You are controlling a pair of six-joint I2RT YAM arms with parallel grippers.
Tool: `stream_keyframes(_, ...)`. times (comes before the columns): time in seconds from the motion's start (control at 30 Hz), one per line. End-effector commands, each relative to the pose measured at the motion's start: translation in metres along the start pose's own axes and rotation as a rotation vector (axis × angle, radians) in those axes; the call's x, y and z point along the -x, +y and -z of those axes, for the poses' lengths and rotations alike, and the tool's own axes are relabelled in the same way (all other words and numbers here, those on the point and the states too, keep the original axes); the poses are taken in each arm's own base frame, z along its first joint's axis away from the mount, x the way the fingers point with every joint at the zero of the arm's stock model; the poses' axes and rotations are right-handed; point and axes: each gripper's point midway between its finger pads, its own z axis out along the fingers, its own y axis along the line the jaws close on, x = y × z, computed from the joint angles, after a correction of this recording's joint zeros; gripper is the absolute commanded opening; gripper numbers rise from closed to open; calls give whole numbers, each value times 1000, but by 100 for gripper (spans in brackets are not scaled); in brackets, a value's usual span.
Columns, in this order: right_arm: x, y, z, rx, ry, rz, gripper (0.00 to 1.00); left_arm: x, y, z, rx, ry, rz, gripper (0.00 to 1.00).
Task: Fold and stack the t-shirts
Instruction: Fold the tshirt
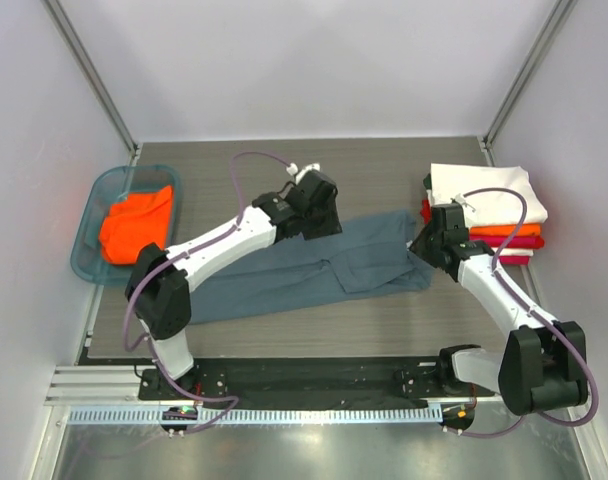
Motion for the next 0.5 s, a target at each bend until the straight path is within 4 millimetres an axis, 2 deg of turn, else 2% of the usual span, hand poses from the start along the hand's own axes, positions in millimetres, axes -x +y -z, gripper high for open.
stream_keyframes(0.0, -2, -17, -9, -53, 2, -58, 39, -47, -2, -4, 19, 65, 6, 46)
stream_keyframes(0.2, -9, -21, -16, -54, 20, -77, 39, -90, -18, -17, 7, 125, -1, 49)
stream_keyframes(0.47, -25, -31, -23, -70, 40, -98, 38, -118, -15, -30, 25, 185, 14, 49)
